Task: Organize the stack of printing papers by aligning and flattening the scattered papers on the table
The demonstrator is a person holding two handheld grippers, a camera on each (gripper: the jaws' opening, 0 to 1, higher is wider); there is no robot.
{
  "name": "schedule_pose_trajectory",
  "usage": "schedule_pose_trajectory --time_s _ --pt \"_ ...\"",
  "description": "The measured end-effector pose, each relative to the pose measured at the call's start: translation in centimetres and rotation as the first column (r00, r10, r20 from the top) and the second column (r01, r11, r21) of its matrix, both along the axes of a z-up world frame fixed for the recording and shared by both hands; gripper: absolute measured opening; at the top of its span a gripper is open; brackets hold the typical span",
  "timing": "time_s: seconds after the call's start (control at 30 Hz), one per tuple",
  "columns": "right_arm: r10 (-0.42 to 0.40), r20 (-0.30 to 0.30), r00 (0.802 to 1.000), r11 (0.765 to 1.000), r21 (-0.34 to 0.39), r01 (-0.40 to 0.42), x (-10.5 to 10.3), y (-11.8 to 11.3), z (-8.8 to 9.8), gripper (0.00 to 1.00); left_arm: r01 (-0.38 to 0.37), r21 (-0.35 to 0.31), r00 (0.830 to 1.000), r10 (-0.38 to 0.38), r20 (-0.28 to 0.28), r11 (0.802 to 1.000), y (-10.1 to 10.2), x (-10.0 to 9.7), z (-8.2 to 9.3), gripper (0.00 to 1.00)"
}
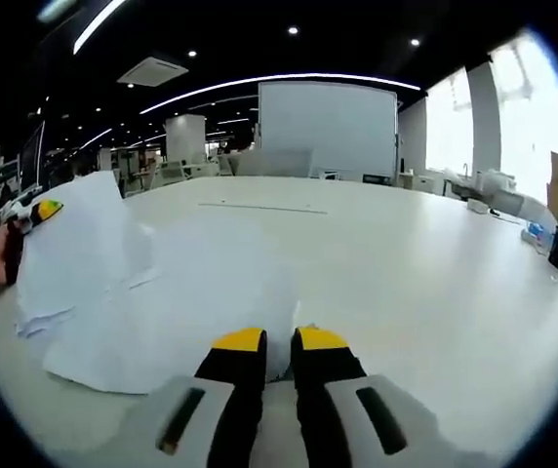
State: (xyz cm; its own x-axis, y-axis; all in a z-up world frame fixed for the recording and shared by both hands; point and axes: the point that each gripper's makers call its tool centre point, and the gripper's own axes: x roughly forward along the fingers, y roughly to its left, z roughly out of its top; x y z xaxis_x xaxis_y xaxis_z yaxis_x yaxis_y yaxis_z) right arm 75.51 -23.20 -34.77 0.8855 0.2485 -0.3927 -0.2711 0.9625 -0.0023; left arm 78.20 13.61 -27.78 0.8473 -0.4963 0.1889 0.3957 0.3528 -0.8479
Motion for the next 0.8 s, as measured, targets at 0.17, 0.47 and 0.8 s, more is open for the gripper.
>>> schedule_pose_trajectory --time_s 0.17,0.47,0.8 --pt "-0.001 0.007 1.0 1.0 0.0 0.001 -0.1 0.0 0.2 0.02 0.0 -0.001 1.0 0.0 0.0 1.0 -0.1 -0.1 0.0 0.06" --pt "0.002 0.013 1.0 1.0 0.011 -0.002 0.4 -0.5 0.1 0.0 0.0 -0.001 1.0 0.0 0.0 1.0 -0.2 -0.1 0.0 0.06" --pt "0.007 0.015 1.0 1.0 0.016 -0.007 0.9 -1.1 -0.2 0.0 0.0 -0.001 1.0 0.0 0.0 1.0 -0.4 -0.1 0.1 0.06"
